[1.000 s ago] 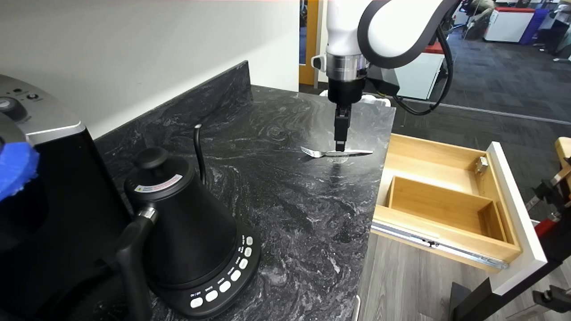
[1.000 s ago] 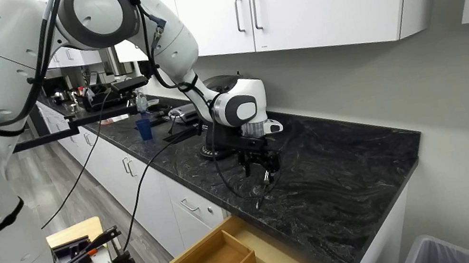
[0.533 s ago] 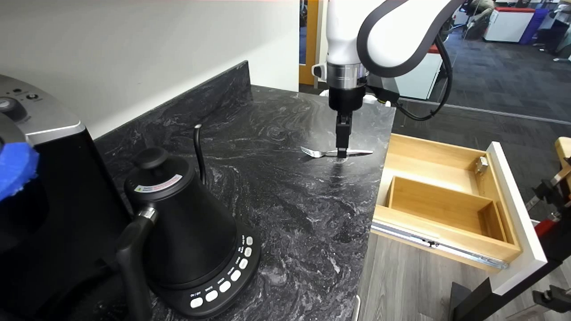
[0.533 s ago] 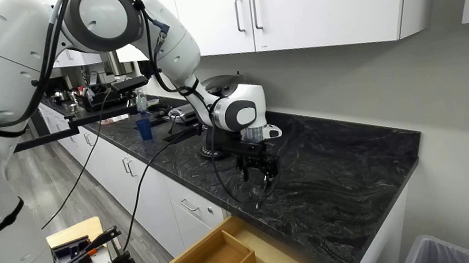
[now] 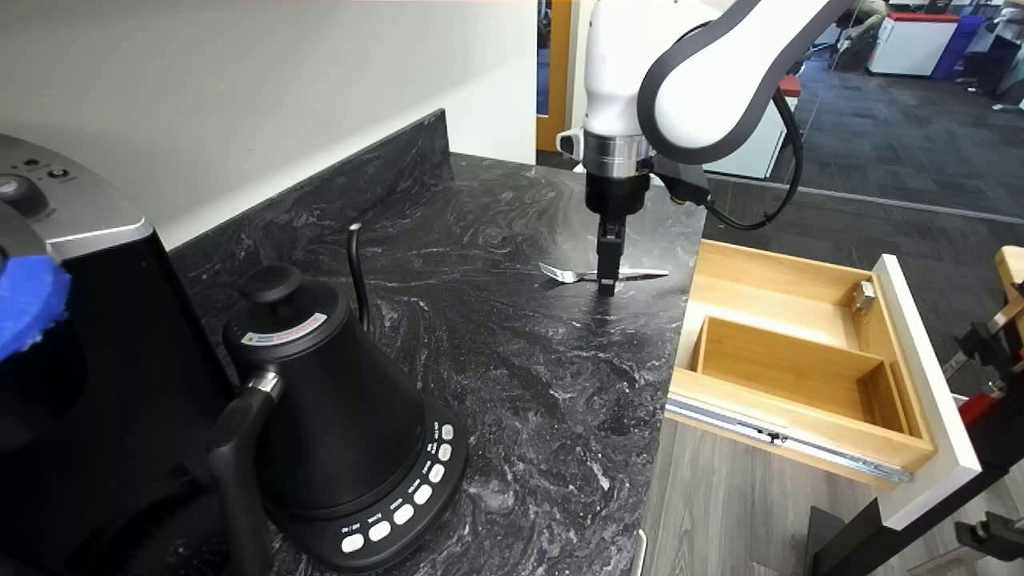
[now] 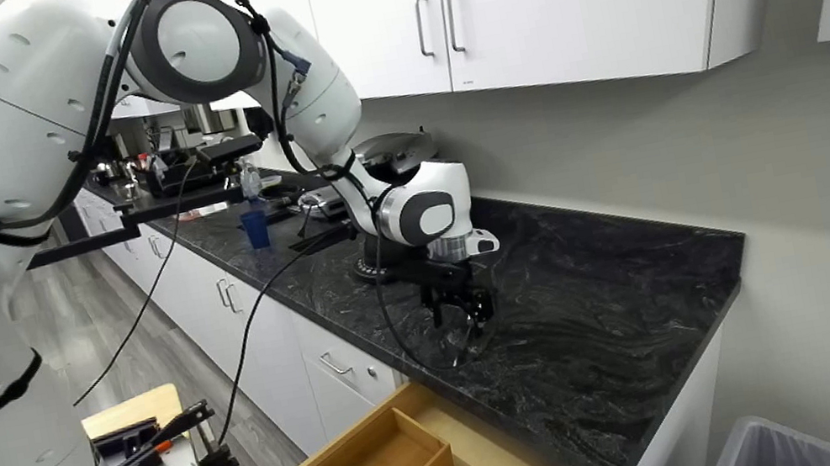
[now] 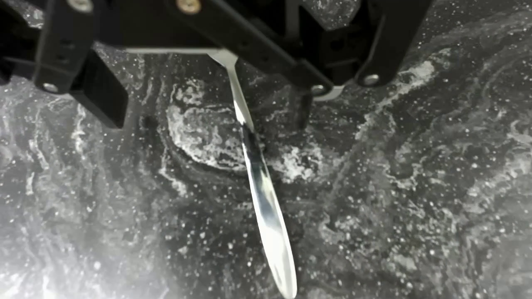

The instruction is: Put the fork into the open drawer.

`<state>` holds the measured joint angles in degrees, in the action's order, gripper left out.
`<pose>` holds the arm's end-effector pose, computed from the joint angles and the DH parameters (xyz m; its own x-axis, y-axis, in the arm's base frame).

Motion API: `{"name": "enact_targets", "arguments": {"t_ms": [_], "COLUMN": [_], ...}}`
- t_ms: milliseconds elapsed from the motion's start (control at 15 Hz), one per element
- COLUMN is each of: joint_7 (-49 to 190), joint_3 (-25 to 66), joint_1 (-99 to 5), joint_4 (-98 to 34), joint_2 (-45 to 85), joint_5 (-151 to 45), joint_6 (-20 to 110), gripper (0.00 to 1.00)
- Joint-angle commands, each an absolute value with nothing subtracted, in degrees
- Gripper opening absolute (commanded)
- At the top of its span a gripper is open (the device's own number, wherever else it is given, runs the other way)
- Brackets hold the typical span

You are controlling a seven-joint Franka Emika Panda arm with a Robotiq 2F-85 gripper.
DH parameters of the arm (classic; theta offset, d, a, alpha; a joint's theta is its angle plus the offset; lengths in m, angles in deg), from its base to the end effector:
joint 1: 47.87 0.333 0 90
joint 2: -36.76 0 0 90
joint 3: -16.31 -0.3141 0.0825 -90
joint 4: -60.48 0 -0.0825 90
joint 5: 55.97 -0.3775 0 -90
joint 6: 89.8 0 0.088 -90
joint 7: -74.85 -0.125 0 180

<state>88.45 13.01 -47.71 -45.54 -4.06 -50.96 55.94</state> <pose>0.6280 0.0374 0.1199 0.9369 0.3492 -0.0193 0.3493 -0.9370 0.0059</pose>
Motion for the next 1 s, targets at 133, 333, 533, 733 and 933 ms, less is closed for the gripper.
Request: {"name": "enact_targets", "arguments": {"t_ms": [133,333,533,733,933], "joint_7": [90.54,90.35,90.53,90.75,90.79], "joint_3": [11.48,11.39,10.86,9.61,9.65], "joint_1": [-50.08,-50.55,-51.38,-52.38,-52.33], "joint_4": [-44.01,-43.21,-43.23,-42.17,-41.68], "joint_2": [-6.19,-7.07,-6.73,-7.37,-7.67], "joint_5": [-51.74,-51.93,-52.57,-54.65,-54.89], "joint_6": [59.77,60.23,60.2,60.27,60.29], "gripper": [1.0,1.0,1.0,1.0,1.0]}}
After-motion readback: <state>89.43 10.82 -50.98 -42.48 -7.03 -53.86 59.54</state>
